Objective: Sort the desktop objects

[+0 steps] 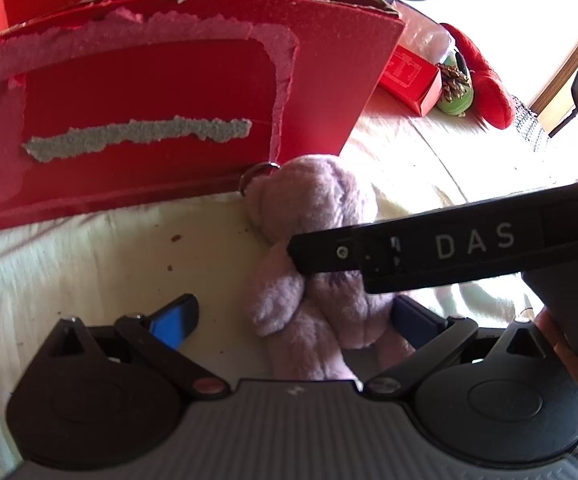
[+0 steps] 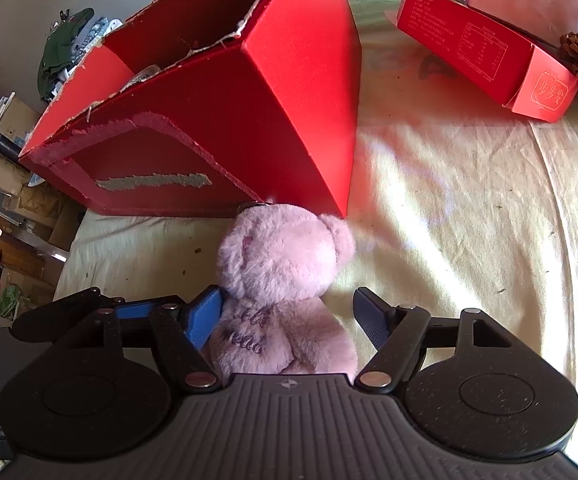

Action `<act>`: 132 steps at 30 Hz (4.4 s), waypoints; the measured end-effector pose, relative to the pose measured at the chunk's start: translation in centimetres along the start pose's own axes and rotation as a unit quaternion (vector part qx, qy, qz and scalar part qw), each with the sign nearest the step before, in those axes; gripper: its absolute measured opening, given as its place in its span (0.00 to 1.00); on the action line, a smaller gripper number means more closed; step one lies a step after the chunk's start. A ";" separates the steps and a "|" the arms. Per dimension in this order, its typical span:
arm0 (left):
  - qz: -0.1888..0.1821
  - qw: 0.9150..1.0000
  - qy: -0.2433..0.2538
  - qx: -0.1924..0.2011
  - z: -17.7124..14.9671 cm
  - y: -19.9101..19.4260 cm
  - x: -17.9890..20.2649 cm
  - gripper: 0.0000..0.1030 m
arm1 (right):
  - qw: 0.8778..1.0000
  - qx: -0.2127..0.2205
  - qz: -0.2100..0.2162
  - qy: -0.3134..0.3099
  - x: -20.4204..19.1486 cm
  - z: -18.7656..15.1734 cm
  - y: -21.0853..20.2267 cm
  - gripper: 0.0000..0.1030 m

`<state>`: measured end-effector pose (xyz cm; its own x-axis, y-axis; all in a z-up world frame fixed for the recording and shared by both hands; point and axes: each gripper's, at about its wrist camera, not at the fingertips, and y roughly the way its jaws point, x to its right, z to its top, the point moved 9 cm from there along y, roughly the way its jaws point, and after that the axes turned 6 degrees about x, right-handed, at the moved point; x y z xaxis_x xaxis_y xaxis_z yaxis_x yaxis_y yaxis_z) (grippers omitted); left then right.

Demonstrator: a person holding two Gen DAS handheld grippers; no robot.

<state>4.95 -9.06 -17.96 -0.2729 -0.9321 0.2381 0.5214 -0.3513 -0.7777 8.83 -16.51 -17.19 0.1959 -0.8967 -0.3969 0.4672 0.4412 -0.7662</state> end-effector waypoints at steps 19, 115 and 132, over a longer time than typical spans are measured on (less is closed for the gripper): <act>-0.017 0.997 0.067 0.041 0.9 -3.4 3.6 0.51 | 0.999 0.040 0.017 -0.006 -0.4 0.0 -2.8 0.49; 0.144 0.988 0.042 0.036 16.7 -2.2 -11.0 0.80 | 0.990 0.059 -0.098 -0.077 -6.4 16.2 4.8 0.52; 0.208 0.974 0.060 0.059 15.7 -3.4 -12.4 0.89 | 0.989 0.078 -0.115 -0.057 -6.5 14.6 5.1 0.63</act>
<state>19.29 2.31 -9.12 -0.1069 -0.9815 -0.1589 0.6950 0.0406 -0.7179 22.55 -8.97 -11.10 0.1605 -0.9748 -0.1550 0.6355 0.2222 -0.7394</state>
